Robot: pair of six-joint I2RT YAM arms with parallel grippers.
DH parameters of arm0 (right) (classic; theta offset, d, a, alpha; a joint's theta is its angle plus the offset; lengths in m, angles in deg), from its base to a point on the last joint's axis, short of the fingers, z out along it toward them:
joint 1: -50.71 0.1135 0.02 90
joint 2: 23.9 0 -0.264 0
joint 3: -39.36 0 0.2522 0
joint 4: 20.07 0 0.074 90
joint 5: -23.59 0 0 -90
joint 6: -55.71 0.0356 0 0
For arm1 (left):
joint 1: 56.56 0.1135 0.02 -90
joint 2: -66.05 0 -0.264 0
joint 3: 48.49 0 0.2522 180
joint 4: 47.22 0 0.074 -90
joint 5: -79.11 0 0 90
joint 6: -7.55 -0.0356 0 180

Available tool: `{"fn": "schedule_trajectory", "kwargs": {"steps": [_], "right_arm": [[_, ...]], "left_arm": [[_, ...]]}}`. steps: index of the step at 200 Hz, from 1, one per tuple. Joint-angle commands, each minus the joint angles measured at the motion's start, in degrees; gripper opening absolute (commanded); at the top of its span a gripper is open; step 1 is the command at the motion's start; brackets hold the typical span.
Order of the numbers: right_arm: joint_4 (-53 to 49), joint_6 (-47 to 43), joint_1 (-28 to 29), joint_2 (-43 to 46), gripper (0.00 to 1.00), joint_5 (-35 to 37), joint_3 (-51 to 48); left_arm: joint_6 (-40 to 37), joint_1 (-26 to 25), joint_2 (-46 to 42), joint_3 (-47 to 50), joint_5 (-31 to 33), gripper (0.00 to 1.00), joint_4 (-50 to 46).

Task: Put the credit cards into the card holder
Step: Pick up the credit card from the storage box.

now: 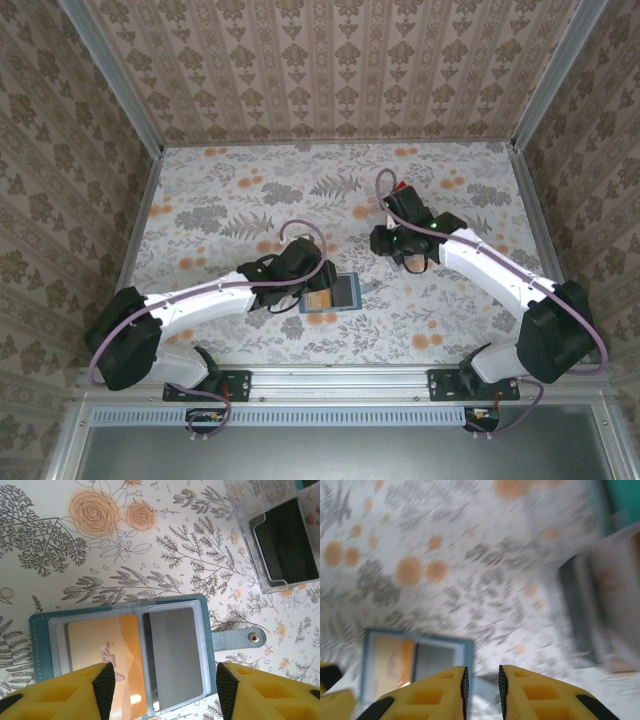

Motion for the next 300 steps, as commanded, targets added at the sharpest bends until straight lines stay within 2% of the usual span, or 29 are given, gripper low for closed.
{"fn": "schedule_trajectory", "kwargs": {"steps": [1, 30, 72, 102, 175, 218, 300], "right_arm": [[-8.6, -6.1, -1.8, -2.0, 0.26, 11.1, 3.4], [-11.1, -8.3, -2.3, -6.6, 0.26, 16.2, 6.9], [-12.9, -10.6, -2.3, -12.9, 0.26, 17.1, 10.5], [-14.0, -11.9, -1.8, -15.8, 0.28, 21.2, 12.4], [-13.8, -13.5, -0.8, -21.3, 0.29, 25.1, 13.5], [-14.0, -13.7, 0.8, -22.4, 0.29, 35.0, 12.7], [-12.2, -14.8, 1.2, -20.9, 0.17, 36.1, 11.5]], "left_arm": [[-0.5, 1.0, -2.5, 1.7, 0.8, 0.60, 0.7], [-0.3, 1.8, -4.9, 3.2, -0.3, 0.64, 1.7], [0.3, 2.8, -7.4, 5.0, -1.8, 0.71, 3.9], [0.5, 3.2, -7.9, 5.5, -2.4, 0.72, 3.5], [1.9, 4.2, -10.1, 7.6, -3.9, 0.74, 5.9], [2.1, 4.4, -10.9, 8.1, -3.8, 0.74, 5.7], [2.1, 4.4, -10.5, 7.8, -4.4, 0.75, 5.1]]}}
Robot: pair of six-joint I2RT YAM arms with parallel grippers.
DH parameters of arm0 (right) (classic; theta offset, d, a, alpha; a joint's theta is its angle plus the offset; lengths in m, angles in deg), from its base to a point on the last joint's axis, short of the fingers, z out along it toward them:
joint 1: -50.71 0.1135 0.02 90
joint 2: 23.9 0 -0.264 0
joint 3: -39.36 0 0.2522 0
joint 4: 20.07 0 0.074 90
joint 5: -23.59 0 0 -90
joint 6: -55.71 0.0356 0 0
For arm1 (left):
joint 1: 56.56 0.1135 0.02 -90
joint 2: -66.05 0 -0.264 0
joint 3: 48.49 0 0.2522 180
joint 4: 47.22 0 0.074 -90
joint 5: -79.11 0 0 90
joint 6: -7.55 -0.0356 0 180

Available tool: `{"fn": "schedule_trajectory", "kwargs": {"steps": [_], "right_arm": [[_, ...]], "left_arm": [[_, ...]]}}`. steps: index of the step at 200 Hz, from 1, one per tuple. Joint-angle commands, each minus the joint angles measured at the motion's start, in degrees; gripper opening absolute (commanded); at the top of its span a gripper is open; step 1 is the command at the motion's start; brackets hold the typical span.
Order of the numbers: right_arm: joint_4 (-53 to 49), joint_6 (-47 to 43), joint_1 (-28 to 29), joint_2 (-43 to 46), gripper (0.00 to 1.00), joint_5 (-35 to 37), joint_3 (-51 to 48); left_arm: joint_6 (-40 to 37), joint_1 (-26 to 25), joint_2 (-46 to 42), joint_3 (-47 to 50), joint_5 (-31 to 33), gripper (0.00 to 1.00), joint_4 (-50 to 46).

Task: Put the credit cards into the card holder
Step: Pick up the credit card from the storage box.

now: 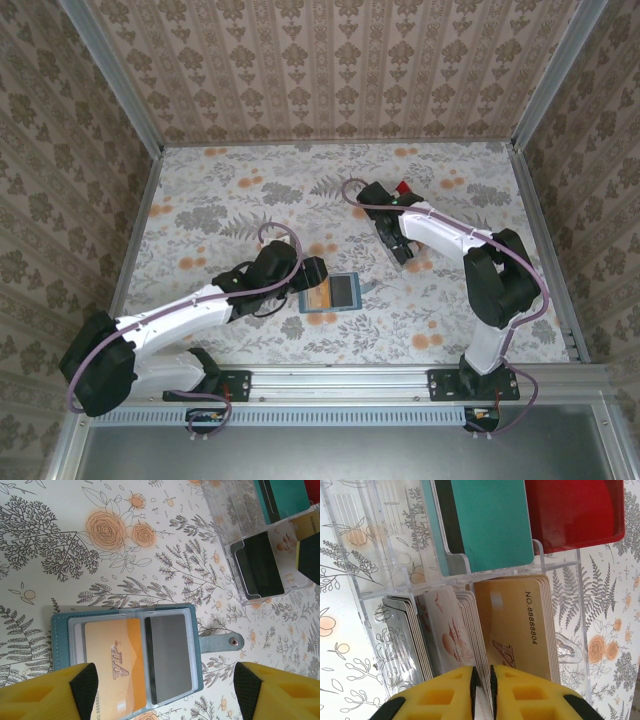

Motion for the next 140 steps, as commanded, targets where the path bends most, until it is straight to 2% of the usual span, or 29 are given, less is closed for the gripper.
{"fn": "schedule_trajectory", "kwargs": {"steps": [1, 50, 99, 140], "right_arm": [[-0.4, -0.7, -0.1, 1.0, 0.17, 3.0, -0.6], [0.3, -0.5, -0.2, 2.9, 0.11, 1.6, -1.4], [0.3, -0.1, -0.5, 3.7, 0.08, -6.5, -1.8], [0.1, -0.2, -0.7, 2.2, 0.08, -8.9, -1.4]], "left_arm": [[0.7, 0.4, -0.6, 0.3, -0.6, 0.75, 0.3], [0.8, 0.6, -0.4, 0.1, -0.8, 0.75, -0.4], [0.7, 0.8, 0.0, -0.1, -0.9, 0.75, -0.6], [0.8, 0.9, 0.7, -0.5, -1.3, 0.75, -0.7]]}}
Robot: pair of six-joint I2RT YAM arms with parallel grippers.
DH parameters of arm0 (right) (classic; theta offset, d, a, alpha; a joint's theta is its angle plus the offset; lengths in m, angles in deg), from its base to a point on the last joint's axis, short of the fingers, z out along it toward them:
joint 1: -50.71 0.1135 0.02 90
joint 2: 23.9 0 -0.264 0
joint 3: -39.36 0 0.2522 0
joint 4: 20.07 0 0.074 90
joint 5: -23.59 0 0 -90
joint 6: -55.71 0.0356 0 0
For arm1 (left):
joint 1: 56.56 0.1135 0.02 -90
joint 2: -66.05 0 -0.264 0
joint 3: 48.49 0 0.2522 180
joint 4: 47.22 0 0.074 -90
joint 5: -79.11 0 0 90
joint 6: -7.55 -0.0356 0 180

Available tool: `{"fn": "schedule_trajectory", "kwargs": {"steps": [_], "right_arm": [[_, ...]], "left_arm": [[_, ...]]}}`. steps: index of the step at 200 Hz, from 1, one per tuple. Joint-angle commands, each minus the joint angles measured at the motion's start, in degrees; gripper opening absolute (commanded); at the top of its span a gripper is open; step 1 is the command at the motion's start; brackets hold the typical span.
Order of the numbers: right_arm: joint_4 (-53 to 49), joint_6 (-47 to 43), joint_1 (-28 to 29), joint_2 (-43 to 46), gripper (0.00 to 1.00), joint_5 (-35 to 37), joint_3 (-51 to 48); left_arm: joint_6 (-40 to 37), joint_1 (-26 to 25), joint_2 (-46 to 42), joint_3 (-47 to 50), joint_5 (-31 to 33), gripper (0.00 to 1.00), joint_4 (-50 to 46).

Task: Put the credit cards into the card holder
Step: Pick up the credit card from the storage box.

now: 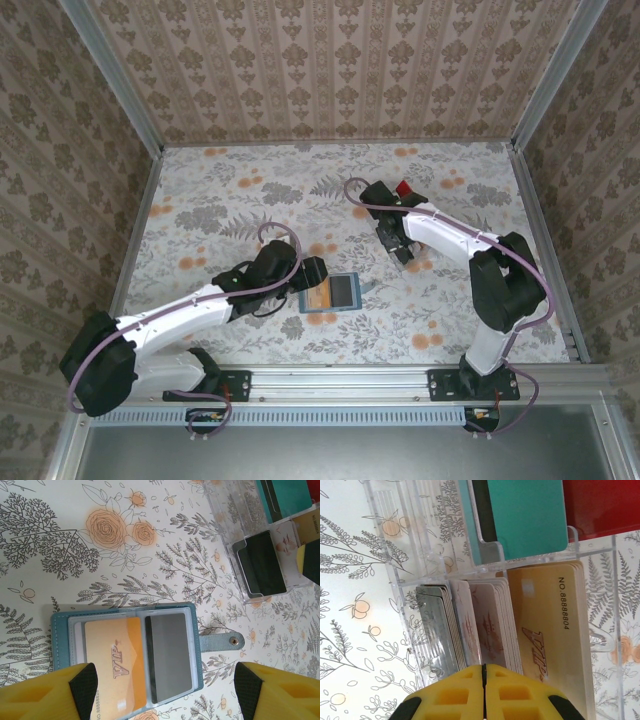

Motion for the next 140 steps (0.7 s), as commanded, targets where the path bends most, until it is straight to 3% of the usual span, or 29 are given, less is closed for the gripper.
{"fn": "schedule_trajectory", "kwargs": {"steps": [1, 140], "right_arm": [[-0.2, 0.2, -0.4, 0.1, 0.08, -2.5, -0.3], [0.5, 0.5, -2.4, -2.1, 0.17, -7.7, 0.4]], "left_arm": [[0.8, 0.4, 0.5, -0.5, -0.5, 0.75, -0.7], [0.7, 0.7, 2.4, -1.4, -1.1, 0.75, -1.0]]}}
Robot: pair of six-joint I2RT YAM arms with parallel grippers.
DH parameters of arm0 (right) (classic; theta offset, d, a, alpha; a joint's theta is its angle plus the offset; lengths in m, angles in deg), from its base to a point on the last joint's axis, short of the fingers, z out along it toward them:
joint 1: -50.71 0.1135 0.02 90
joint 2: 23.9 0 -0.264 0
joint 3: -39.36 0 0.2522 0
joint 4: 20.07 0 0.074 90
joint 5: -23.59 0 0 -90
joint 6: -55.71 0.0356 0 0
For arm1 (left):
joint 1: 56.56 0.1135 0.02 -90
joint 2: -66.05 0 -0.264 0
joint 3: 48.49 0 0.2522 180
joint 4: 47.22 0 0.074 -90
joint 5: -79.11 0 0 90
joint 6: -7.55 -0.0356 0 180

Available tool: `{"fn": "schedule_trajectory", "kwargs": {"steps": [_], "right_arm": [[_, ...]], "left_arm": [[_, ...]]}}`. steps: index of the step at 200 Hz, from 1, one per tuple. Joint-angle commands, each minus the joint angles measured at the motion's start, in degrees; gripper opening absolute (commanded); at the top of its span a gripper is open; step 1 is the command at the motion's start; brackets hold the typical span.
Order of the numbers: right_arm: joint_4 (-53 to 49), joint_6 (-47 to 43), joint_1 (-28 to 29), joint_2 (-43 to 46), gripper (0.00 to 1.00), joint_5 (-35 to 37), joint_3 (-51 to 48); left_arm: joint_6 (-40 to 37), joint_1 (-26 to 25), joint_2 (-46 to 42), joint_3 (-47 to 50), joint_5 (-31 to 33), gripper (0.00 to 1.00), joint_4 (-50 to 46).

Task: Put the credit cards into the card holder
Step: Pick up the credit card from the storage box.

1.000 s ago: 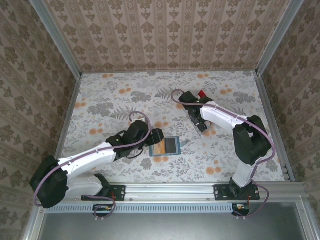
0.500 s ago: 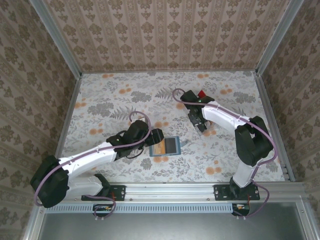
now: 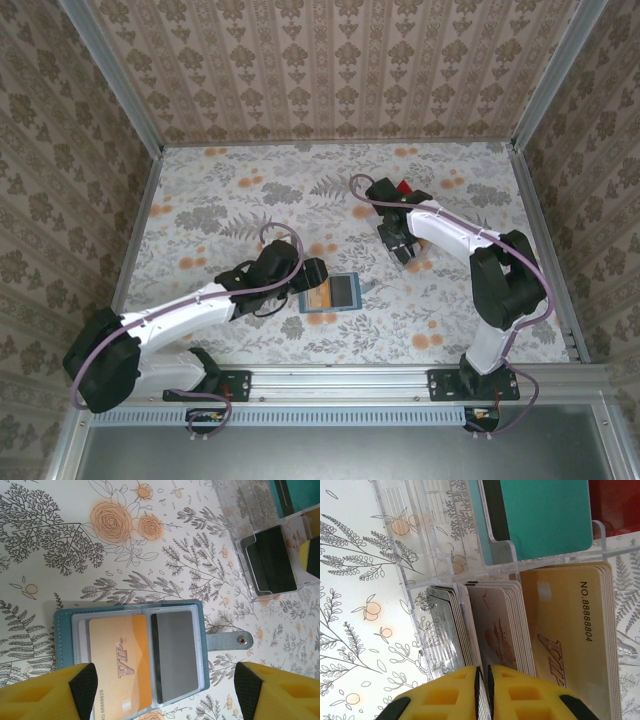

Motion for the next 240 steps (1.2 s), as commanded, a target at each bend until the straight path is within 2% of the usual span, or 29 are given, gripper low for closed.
{"fn": "schedule_trajectory", "kwargs": {"steps": [1, 67, 168, 208, 240], "right_arm": [[-0.4, 0.5, -0.2, -1.6, 0.17, -2.2, 0.4], [-0.8, 0.4, -0.6, -0.1, 0.12, -2.4, 0.7], [-3.9, 4.7, -0.9, 13.4, 0.06, -5.2, -1.8], [3.4, 13.8, -0.7, 23.2, 0.05, -17.4, -9.9], [17.0, 26.0, -0.2, 28.7, 0.02, -30.9, -19.8]], "left_arm": [[0.6, 0.4, 0.8, -1.4, -0.8, 0.75, -0.9], [0.6, 0.4, 0.4, -1.4, -0.5, 0.75, -1.8], [-0.1, 2.8, -1.6, -1.2, 0.6, 0.75, -6.2], [0.9, 5.1, -2.6, 0.7, -0.3, 0.75, -7.6], [1.2, 7.2, -3.3, 2.2, -1.2, 0.75, -8.8]]}}
